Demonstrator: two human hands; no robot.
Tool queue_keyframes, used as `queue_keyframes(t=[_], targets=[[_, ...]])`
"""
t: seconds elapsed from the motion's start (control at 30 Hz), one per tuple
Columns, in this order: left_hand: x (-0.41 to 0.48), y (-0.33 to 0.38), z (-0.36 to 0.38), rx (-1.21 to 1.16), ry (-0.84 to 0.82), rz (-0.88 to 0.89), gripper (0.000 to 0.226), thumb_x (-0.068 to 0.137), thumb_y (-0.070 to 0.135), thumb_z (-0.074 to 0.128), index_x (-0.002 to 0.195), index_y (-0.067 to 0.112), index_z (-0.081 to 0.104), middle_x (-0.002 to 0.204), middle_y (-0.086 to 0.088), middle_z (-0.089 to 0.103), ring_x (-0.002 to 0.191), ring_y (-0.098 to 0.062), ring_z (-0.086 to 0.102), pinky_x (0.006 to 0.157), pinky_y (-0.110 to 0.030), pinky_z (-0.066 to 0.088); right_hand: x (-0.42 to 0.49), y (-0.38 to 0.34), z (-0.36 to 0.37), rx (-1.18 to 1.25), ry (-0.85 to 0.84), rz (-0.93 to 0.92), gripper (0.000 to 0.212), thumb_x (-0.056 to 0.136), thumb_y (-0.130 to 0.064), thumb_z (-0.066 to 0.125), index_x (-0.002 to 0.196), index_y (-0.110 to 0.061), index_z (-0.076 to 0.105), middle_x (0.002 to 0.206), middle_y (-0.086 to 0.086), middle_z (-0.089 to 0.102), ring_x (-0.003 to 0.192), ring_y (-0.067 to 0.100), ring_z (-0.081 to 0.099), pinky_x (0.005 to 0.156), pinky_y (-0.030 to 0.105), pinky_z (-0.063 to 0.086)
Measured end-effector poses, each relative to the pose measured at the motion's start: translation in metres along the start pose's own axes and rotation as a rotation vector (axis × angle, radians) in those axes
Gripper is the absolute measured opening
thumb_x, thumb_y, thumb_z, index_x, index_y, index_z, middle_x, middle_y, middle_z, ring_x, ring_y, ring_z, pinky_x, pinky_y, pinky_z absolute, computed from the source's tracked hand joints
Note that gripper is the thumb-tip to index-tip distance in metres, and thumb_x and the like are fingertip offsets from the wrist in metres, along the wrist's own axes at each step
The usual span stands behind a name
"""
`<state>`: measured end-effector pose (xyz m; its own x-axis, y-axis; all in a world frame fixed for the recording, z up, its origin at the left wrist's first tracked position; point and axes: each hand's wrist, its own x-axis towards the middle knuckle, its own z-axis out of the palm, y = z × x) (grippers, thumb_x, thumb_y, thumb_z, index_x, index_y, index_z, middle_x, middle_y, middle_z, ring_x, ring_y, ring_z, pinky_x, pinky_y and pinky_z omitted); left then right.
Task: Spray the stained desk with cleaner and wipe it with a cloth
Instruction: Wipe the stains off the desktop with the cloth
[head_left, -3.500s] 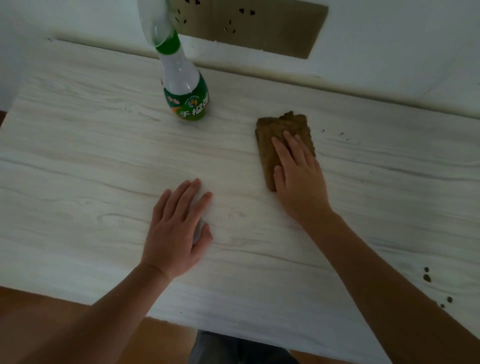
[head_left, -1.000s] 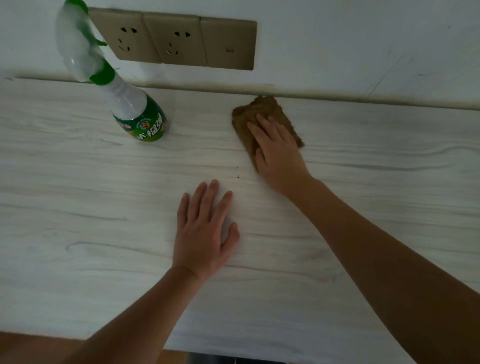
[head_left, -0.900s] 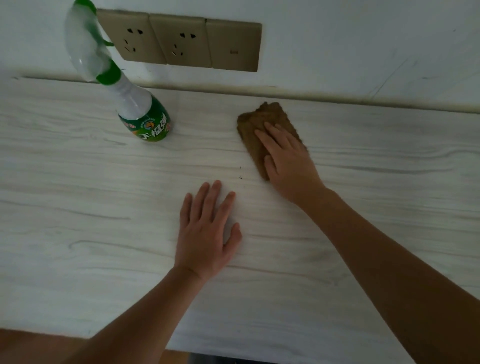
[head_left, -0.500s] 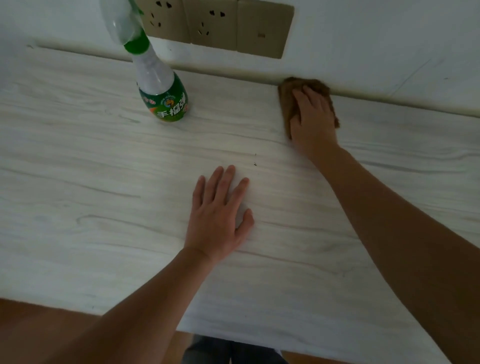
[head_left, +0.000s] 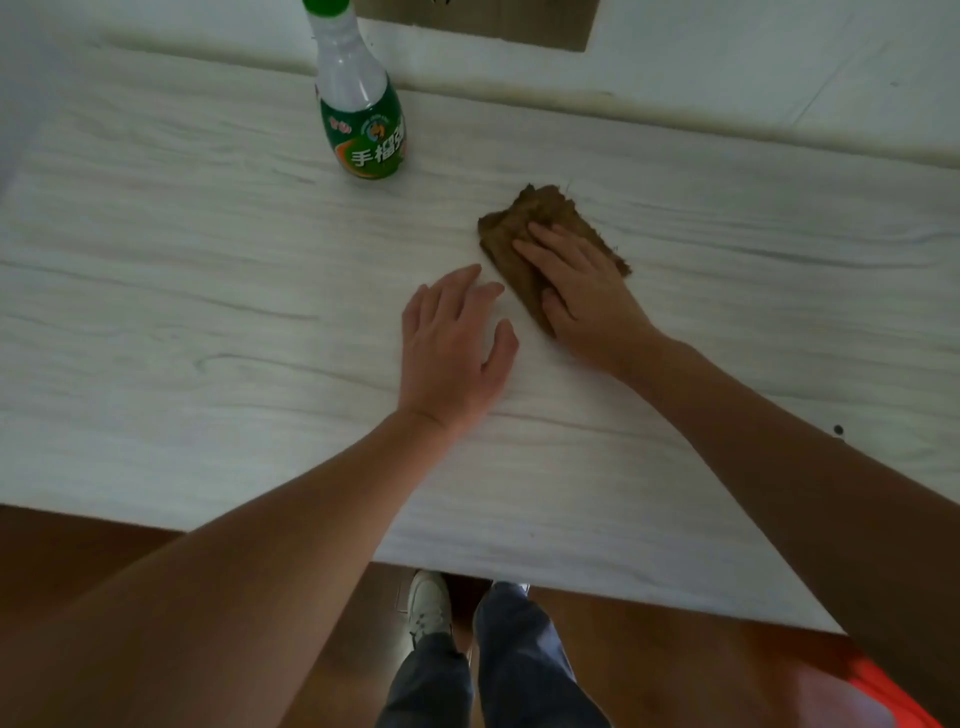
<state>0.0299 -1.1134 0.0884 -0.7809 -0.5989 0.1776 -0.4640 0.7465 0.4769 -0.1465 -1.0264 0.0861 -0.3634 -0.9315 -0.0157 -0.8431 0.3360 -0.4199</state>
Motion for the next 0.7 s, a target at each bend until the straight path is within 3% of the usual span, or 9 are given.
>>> queue_keyframes(t=[0.17, 0.4, 0.6, 0.7], targets=[[-0.046, -0.063, -0.049, 0.147, 0.014, 0.038, 0.044, 0.098, 0.036, 0.046, 0.135, 0.016, 0.06, 0.152, -0.011, 0.051, 0.14, -0.032, 0.045, 0.117, -0.051, 0.032, -0.069, -0.059, 0.026, 0.023, 0.015, 0.031, 0.059, 0.093, -0.022, 0.032, 0.151, -0.016, 0.043, 0.158, 0.006, 0.038, 0.148, 0.028, 0.03, 0.124, 0.042, 0.017], [-0.11, -0.165, -0.12, 0.237, -0.049, -0.108, 0.055, 0.096, 0.04, 0.041, 0.14, 0.011, 0.056, 0.154, -0.015, 0.046, 0.144, -0.036, 0.04, 0.118, -0.052, 0.028, -0.164, -0.152, 0.058, -0.03, -0.089, 0.124, 0.059, 0.099, -0.033, 0.027, 0.158, -0.024, 0.027, 0.164, 0.0, 0.025, 0.154, 0.02, 0.015, 0.125, 0.045, 0.015], [-0.118, -0.18, -0.125, 0.242, -0.085, -0.085, 0.059, 0.099, 0.043, 0.034, 0.147, 0.012, 0.049, 0.16, -0.014, 0.039, 0.151, -0.032, 0.029, 0.122, -0.05, 0.022, -0.135, -0.133, 0.042, -0.1, -0.083, 0.165, 0.058, 0.1, -0.032, 0.029, 0.158, -0.026, 0.026, 0.165, 0.0, 0.023, 0.152, 0.022, 0.018, 0.124, 0.042, 0.017], [-0.121, -0.183, -0.124, 0.256, -0.083, -0.082, 0.059, 0.099, 0.045, 0.033, 0.148, 0.014, 0.047, 0.16, -0.012, 0.038, 0.151, -0.031, 0.028, 0.124, -0.05, 0.021, -0.092, -0.11, 0.035, -0.095, -0.031, 0.292, 0.056, 0.103, -0.025, 0.035, 0.158, -0.025, 0.025, 0.166, 0.001, 0.019, 0.153, 0.024, 0.015, 0.124, 0.041, 0.015]])
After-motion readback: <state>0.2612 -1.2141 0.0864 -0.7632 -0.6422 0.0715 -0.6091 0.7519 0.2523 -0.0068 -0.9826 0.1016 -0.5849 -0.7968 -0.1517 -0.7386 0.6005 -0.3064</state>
